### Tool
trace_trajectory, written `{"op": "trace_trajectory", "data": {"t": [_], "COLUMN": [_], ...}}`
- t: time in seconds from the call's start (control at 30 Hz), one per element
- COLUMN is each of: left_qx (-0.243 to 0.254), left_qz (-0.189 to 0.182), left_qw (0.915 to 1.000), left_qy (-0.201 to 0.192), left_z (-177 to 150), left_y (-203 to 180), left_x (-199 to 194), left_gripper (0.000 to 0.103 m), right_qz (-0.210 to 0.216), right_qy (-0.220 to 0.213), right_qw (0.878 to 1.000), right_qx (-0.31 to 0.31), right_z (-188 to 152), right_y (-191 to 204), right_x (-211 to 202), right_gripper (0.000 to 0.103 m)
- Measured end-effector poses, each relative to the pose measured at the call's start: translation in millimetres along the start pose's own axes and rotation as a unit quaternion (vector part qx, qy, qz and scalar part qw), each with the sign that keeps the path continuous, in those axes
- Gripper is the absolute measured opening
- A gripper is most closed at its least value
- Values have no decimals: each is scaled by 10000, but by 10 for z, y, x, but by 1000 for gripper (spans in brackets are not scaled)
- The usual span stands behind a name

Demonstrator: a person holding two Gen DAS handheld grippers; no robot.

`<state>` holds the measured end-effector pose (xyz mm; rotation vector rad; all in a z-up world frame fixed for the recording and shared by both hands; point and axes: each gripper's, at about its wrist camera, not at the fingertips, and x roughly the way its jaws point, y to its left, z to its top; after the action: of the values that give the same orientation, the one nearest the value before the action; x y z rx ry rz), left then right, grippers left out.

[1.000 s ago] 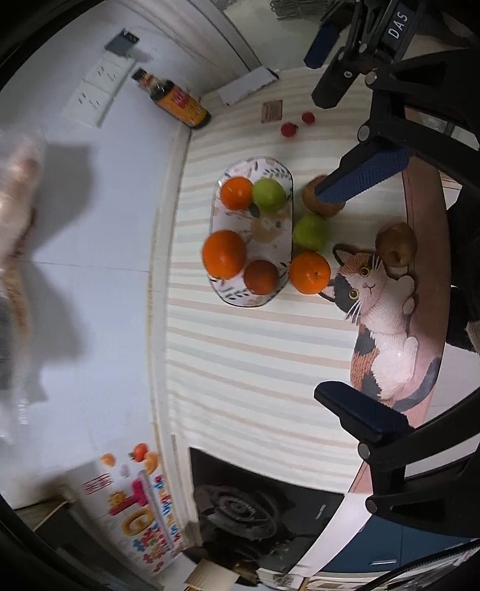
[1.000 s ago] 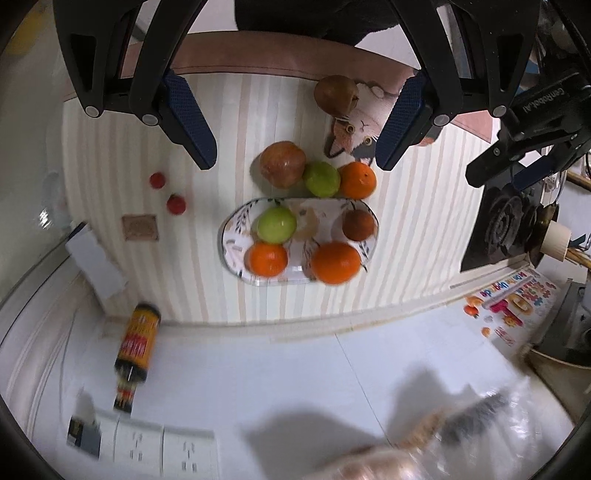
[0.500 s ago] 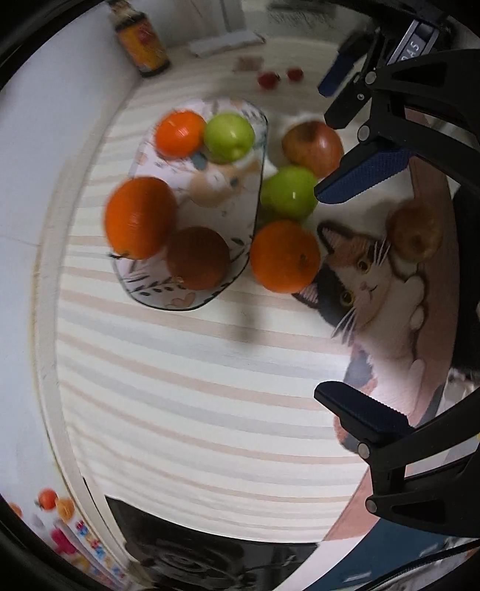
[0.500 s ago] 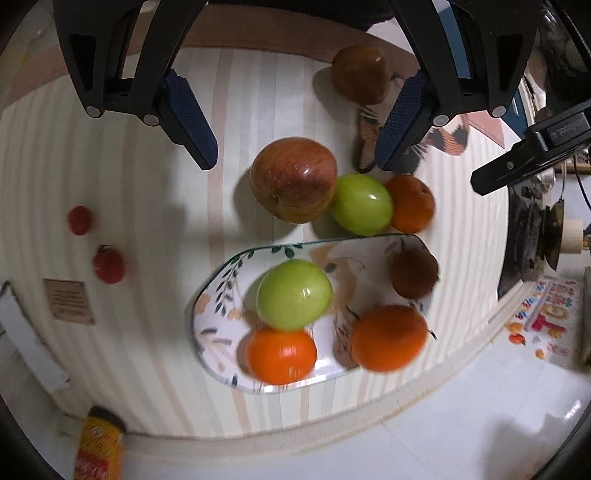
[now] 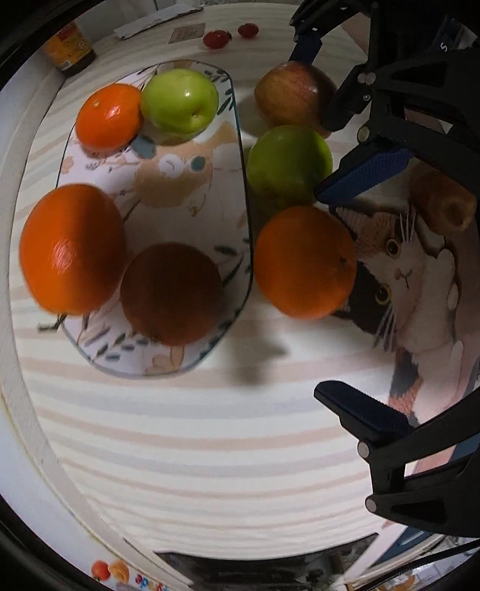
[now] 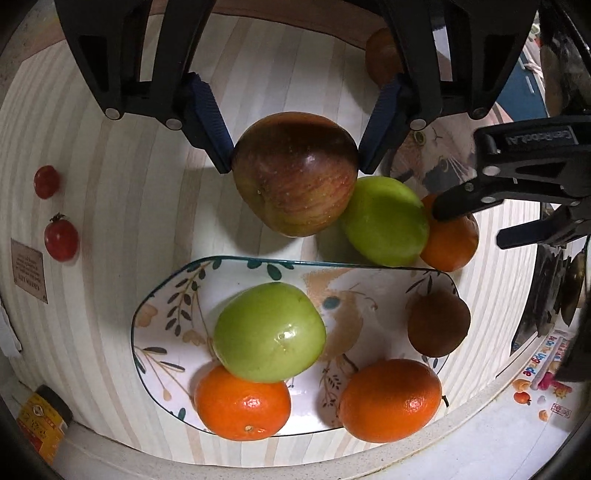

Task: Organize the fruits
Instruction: 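Grasp a red apple with the right gripper while the left gripper grasps an orange, then carry the orange and red apple onto the plate and open both grippers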

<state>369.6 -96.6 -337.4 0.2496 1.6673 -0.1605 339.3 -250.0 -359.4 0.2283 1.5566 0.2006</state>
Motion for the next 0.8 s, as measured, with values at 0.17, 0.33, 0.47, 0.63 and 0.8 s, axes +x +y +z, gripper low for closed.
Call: {"op": "trace_trajectory", "data": {"t": [0.17, 0.33, 0.47, 0.63, 0.8], "left_qx": [-17, 37, 6, 27, -121], "left_qz": [-392, -451, -358, -419, -481], "left_qw": [9992, 9989, 9993, 9991, 9988], "left_qy": [-95, -131, -103, 35, 8], "left_z": [-59, -123, -250, -636, -709], "left_y": [50, 2, 17, 112, 189], "left_x": [14, -22, -44, -82, 14], "left_gripper": [74, 59, 58, 58, 59], "right_qz": [-24, -101, -77, 3, 19], "right_qy": [5, 95, 196, 299, 214], "right_qw": [9999, 9995, 9993, 9990, 9994], "right_qx": [-128, -273, -306, -346, -258], "right_z": [22, 21, -30, -173, -168], "right_y": [18, 121, 177, 195, 231], "right_x": [26, 56, 62, 36, 2], "right_gripper": [71, 71, 71, 71, 71]}}
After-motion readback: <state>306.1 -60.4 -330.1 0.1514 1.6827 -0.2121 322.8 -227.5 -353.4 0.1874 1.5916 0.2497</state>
